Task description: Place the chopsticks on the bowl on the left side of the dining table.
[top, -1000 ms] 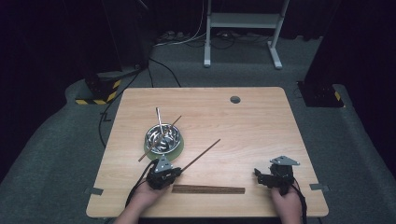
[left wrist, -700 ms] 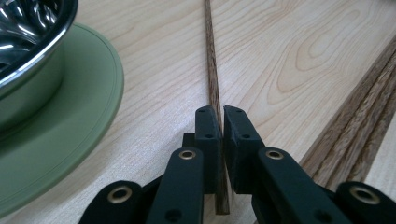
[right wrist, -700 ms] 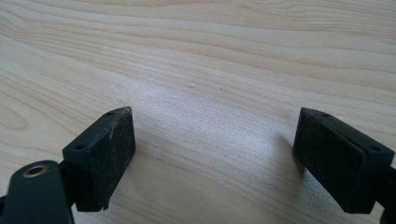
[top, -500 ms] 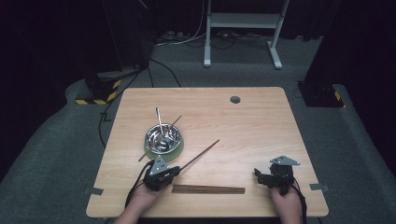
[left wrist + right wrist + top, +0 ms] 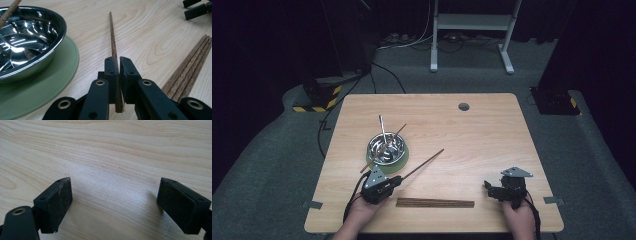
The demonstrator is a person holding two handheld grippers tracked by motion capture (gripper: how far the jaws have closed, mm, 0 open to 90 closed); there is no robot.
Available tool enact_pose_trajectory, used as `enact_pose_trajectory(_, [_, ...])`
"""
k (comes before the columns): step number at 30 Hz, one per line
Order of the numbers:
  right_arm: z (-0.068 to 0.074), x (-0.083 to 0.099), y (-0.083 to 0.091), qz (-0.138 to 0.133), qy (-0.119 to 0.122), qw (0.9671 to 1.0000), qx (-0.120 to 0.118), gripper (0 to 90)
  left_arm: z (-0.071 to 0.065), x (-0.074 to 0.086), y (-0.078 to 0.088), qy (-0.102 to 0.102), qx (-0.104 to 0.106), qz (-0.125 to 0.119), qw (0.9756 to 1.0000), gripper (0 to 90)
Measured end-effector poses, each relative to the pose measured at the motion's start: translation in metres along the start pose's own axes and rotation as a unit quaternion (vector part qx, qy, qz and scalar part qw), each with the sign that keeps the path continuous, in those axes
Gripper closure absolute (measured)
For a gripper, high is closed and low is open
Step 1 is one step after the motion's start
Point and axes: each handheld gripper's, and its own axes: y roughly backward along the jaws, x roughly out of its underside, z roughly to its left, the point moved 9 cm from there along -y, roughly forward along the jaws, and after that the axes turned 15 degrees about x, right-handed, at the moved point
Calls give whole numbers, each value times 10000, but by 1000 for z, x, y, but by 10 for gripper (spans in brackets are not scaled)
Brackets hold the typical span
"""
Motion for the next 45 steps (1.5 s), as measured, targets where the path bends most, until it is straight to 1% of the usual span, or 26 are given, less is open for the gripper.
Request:
enact_pose_trajectory(5, [0, 0, 0, -22, 41, 10000, 0, 127, -2, -4, 4, -94, -26, -86, 9999, 843])
enact_pose_trajectory(10, [0, 0, 0, -14, 34, 10000, 5, 127, -3, -6, 6, -102, -16, -136, 9999, 843])
enact_pose_trajectory(13, [0, 0, 0, -4, 9, 10000, -4, 128, -4, -9, 8, -188, -46, -160, 9997, 843])
enact_pose_trajectory(15, [0, 0, 0, -13, 31, 10000, -5, 127, -2, -12, 13, -136, -101, -279, 9995, 843])
enact_pose_trajectory(17, [0, 0, 0, -4, 16, 10000, -12, 128, -1, -14, 14, -171, -87, -304, 9994, 843])
enact_pose_trajectory(19, [1, 0, 0, -5, 19, 10000, -12, 128, -1, -15, 17, -201, -130, -325, 9992, 843])
enact_pose_trajectory(20, [1, 0, 0, -5, 19, 10000, -12, 128, -1, -15, 18, -158, -136, -362, 9991, 843])
enact_pose_trajectory(21, [1, 0, 0, -5, 19, 10000, -13, 128, 1, -19, 24, -216, -183, -411, 9988, 843])
enact_pose_trajectory(22, [1, 0, 0, -5, 19, 10000, -13, 128, 1, -19, 24, -216, -183, -411, 9988, 843])
enact_pose_trajectory(23, [1, 0, 1, 21, 0, 10000, -27, 128, 3, -21, 29, -211, -250, -451, 9984, 843])
enact_pose_trajectory(25, [1, 0, 0, 9, 16, 10000, -19, 128, 4, -22, 30, -169, -286, -514, 9981, 843])
enact_pose_trajectory(27, [1, 0, 0, -3, 24, 10000, -16, 128, 10, -22, 36, -153, -388, -519, 9978, 843])
enact_pose_trajectory(30, [0, 0, 0, -13, 34, 10000, -12, 128, 14, -23, 40, -186, -450, -521, 9975, 843])
enact_pose_trajectory(31, [1, 0, 0, -3, 35, 10000, -22, 128, 15, -23, 41, -152, -494, -558, 9971, 843])
enact_pose_trajectory(33, [1, 0, 1, 5, 32, 10000, -29, 128, 21, -22, 47, -164, -606, -543, 9965, 843])
enact_pose_trajectory(34, [1, 0, 1, 5, 32, 10000, -29, 128, 21, -22, 47, -164, -606, -543, 9965, 843])
enact_pose_trajectory(35, [1, 0, 0, -9, 42, 10000, -25, 128, 26, -22, 50, -185, -682, -565, 9959, 843])
enact_pose_trajectory(36, [1, 0, 0, -9, 42, 10000, -25, 128, 26, -22, 50, -185, -682, -565, 9959, 843])
enact_pose_trajectory(37, [1, 0, 0, -10, 43, 10000, -24, 129, 30, -21, 54, -169, -769, -561, 9953, 843])
enact_pose_trajectory(38, [1, 0, 0, -10, 43, 10000, -24, 129, 30, -21, 54, -169, -769, -561, 9953, 844])
enact_pose_trajectory(39, [1, 0, 0, -12, 55, 10000, -27, 129, 36, -19, 57, -161, -892, -565, 9943, 844])
enact_pose_trajectory(40, [1, 0, 0, -12, 55, 10000, -27, 129, 36, -19, 57, -161, -892, -565, 9943, 843])
enact_pose_trajectory(41, [1, 0, 0, -13, 57, 10000, -24, 129, 41, -17, 61, -146, -978, -562, 9935, 843])
enact_pose_trajectory(42, [1, 0, 0, -13, 57, 10000, -24, 129, 41, -17, 61, -146, -978, -562, 9935, 843])
enact_pose_trajectory(43, [1, 0, 0, -22, 50, 10000, -22, 129, 45, -16, 63, -49, -1054, -605, 9926, 843])
enact_pose_trajectory(45, [1, -1, -1, -68, 52, 10000, 10, 129, 49, -14, 66, -43, -1111, -610, 9919, 843])
